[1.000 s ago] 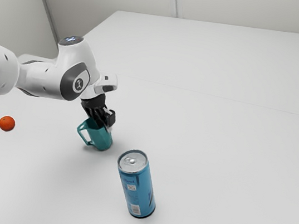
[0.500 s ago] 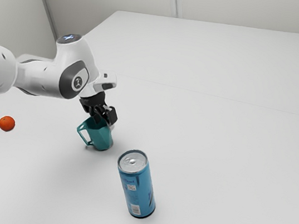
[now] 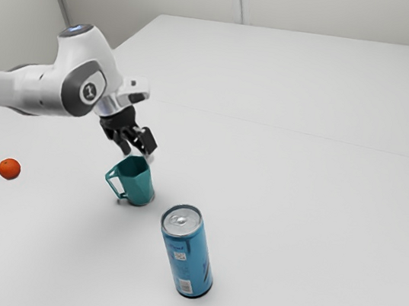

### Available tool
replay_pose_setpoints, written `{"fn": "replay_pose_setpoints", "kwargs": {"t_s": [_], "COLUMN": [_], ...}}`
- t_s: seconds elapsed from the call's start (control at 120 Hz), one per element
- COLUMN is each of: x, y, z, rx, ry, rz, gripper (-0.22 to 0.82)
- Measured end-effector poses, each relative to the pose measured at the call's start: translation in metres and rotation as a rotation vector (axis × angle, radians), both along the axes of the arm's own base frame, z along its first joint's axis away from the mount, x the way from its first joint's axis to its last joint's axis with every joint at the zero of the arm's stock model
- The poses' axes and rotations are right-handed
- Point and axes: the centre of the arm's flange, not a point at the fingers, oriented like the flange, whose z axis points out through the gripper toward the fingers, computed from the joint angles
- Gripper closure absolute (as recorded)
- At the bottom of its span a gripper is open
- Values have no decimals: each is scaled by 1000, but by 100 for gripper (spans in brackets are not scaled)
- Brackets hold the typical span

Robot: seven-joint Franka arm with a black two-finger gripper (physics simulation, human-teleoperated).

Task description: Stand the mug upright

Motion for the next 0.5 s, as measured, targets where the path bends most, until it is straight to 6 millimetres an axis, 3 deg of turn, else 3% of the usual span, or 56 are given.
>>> {"fn": "replay_pose_setpoints", "kwargs": {"t_s": [0.117,0.2,0.3,0.4,0.5], "x": [-7,-1,27,69,97], "y": [-7,-10,-10,-11,-16], "z": [26,52,99,142,145], "rx": [-21,-20,0,49,86], "ry": [-18,-48,-90,-96,-21], "rz": [-7,-14,-14,-11,-11], "gripper": [10,7,4,3,2]}}
